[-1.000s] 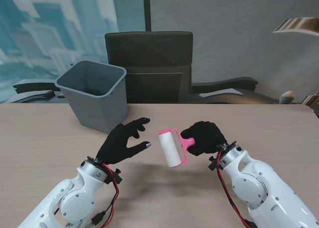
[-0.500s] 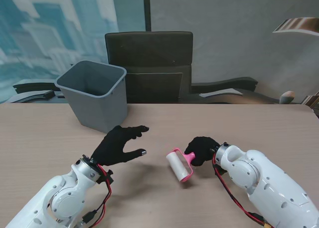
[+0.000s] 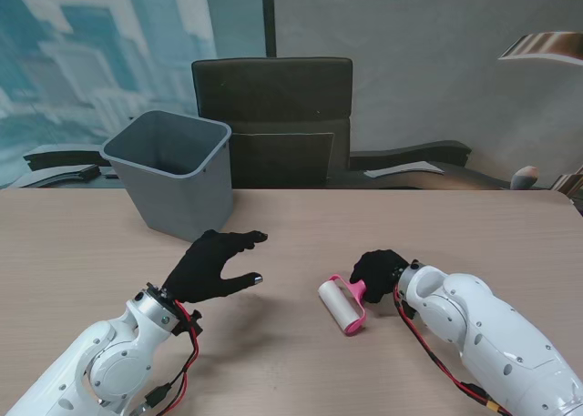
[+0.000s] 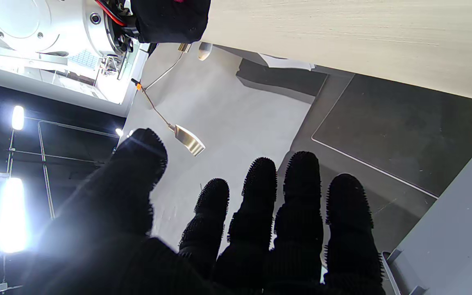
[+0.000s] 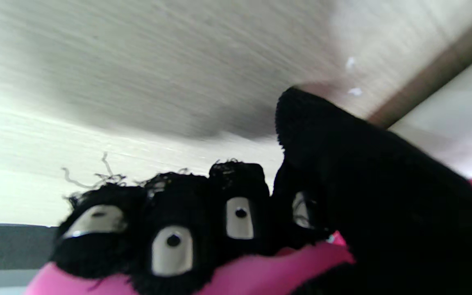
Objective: Replace a lint-roller refill
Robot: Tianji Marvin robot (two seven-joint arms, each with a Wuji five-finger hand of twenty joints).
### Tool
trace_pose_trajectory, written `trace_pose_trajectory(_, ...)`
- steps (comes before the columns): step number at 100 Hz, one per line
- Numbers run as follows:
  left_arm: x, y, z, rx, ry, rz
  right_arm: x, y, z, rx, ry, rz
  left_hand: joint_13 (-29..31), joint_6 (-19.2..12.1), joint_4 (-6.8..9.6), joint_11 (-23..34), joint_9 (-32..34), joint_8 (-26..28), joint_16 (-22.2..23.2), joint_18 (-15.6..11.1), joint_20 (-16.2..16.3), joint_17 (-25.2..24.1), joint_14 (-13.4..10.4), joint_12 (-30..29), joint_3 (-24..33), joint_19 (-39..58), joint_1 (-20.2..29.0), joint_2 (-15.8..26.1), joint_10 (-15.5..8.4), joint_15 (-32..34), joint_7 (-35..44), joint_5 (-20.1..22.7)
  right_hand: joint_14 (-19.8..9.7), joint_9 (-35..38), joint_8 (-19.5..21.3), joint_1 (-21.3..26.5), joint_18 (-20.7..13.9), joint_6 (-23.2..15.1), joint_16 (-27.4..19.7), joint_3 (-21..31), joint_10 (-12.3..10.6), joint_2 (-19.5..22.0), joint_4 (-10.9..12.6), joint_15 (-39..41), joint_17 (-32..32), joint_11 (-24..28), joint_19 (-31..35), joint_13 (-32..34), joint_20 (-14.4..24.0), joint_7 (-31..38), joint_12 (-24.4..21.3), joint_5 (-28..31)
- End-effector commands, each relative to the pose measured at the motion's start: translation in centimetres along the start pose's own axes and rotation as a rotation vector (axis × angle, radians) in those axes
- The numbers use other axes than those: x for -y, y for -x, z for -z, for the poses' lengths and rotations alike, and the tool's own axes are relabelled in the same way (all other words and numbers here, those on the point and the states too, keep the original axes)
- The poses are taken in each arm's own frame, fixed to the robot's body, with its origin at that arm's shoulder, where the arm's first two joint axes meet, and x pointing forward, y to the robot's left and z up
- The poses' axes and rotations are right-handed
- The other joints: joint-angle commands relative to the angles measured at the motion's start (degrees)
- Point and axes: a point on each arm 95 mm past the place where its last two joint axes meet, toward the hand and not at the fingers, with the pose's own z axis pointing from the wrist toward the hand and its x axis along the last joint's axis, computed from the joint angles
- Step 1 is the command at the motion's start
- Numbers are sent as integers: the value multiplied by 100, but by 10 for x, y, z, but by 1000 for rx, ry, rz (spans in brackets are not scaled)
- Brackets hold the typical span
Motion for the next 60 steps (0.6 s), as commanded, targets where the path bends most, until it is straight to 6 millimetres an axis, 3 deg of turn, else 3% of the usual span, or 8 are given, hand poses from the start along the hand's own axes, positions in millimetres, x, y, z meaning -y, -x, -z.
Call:
trace_pose_trajectory(1,-1,1,1,7,17,-5,13,12,7,34,-45,11,-120,-66,80,-53,-126,74,-31,-60,-5,-54,-88,-154,77,-85,-119,-53,-55,-124,-164,143,-2480,338,134,65,-510,-38,537,259,282,-104,-151,1273,360,283,650,-92,4,275,110,337)
trace_pose_trajectory(45,-2,4,2,28,15,2,37,76,43,283,-121,141,-153,-77,91,-16,-78,149,-6,-52,44,-92,-79,-122,64,-133,-83,-39,-74,-121,-102,240,-2399,249,188,116,-434,-17,429,214,342,-120,-192,1274,270,243,551,-95,-39,239,120,306)
trace_pose_trajectory(60,-1,4,2,30,11,3,45,87,52,343,-131,161,-142,-77,94,22,-34,183,13,-49,68,-80,-73,-98,65,-119,-76,-32,-88,-94,-48,271,-2375,228,201,152,-402,16,407,225,383,-121,-185,1282,225,256,541,-96,-36,228,124,298)
